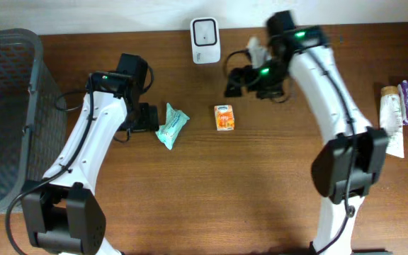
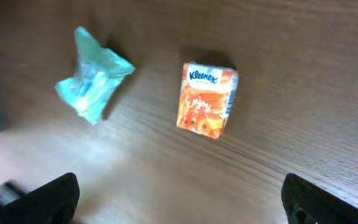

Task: Scan the item barcode

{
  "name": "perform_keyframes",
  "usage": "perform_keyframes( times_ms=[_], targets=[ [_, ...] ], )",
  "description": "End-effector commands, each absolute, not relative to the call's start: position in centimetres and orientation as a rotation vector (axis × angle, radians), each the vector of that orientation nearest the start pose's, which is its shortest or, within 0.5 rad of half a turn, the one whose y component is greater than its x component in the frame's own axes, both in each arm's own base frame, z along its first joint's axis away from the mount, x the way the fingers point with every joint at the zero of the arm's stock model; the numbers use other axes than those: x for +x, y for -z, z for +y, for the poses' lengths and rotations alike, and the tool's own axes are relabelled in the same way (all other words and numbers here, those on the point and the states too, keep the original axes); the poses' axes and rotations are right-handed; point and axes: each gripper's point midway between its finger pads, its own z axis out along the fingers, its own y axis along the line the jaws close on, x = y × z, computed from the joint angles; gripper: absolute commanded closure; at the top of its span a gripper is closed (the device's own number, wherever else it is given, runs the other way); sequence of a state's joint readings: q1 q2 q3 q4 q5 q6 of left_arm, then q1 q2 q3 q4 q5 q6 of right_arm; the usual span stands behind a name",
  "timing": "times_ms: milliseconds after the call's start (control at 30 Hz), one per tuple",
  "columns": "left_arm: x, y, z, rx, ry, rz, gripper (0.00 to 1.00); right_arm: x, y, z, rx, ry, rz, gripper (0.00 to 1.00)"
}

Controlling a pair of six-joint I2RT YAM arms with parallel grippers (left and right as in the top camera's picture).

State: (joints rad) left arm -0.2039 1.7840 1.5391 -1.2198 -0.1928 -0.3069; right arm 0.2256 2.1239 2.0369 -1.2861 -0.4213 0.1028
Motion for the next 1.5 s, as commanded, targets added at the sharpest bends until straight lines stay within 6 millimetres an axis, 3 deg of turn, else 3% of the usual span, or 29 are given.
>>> perform_keyframes(
  times_ms=[0, 33, 167, 300, 533, 733, 900, 933, 1033, 1100, 1167, 1267, 1333, 1400, 1467],
  targets=[
    [35.0, -13.0, -2.9, -0.176, -0.314, 2.98, 0.01, 42.2, -11.7, 18.2, -0.099, -0.422, 3.012, 0.05],
    [34.9, -13.0, -2.6, -0.176, -0.344, 2.979, 0.01, 41.9, -11.1, 19.2, -0.092, -0.414, 3.02, 0.22],
    [34.6, -13.0, -2.5, -0.175, -0.352, 2.988, 0.01, 41.0, -8.0, 23.0, -0.206, -0.417, 3.0, 0.44],
    [35.1, -13.0, -2.7, -0.178, -0.326, 2.971, 0.01, 41.6, -6.2, 21.9, -0.14, -0.147, 2.949, 0.45],
    [35.1, -13.0, -2.8, -0.178, -0.326, 2.971, 0.01, 41.1, -4.2, 23.9, -0.218, -0.107, 2.89, 0.49],
    [35.1, -13.0, -2.7, -0.178, -0.326, 2.971, 0.01, 41.4, -3.0, 22.5, -0.196, 0.084, 2.828, 0.5],
    [35.1, -13.0, -2.7, -0.178, -0.326, 2.971, 0.01, 40.4, -0.6, 22.0, -0.203, 0.084, 2.845, 0.51],
    [35.1, -13.0, -2.7, -0.178, -0.326, 2.971, 0.01, 40.2, -0.4, 21.8, -0.204, 0.096, 2.849, 0.59],
    [35.1, -13.0, -2.7, -0.178, -0.326, 2.971, 0.01, 40.3, -0.8, 21.8, -0.2, 0.097, 2.851, 0.94],
    [35.1, -13.0, -2.8, -0.178, -0.326, 2.971, 0.01, 41.0, -2.5, 21.6, -0.18, 0.084, 2.86, 0.96],
    [35.1, -13.0, -2.7, -0.178, -0.326, 2.971, 0.01, 41.8, -4.8, 21.8, -0.161, -0.037, 2.895, 0.96],
    [35.1, -13.0, -2.7, -0.178, -0.326, 2.971, 0.01, 42.1, -8.3, 23.3, -0.256, -0.52, 2.945, 0.96],
    [35.1, -13.0, -2.7, -0.178, -0.326, 2.971, 0.01, 41.5, -10.2, 23.4, -0.245, -0.972, 2.925, 0.96],
    [35.1, -13.0, -2.7, -0.178, -0.326, 2.971, 0.01, 40.6, -10.8, 22.9, -0.269, -1.252, 2.866, 0.96],
    [35.1, -13.0, -2.7, -0.178, -0.326, 2.971, 0.01, 39.0, -9.4, 22.1, -0.184, -1.407, 2.888, 0.96]
  ],
)
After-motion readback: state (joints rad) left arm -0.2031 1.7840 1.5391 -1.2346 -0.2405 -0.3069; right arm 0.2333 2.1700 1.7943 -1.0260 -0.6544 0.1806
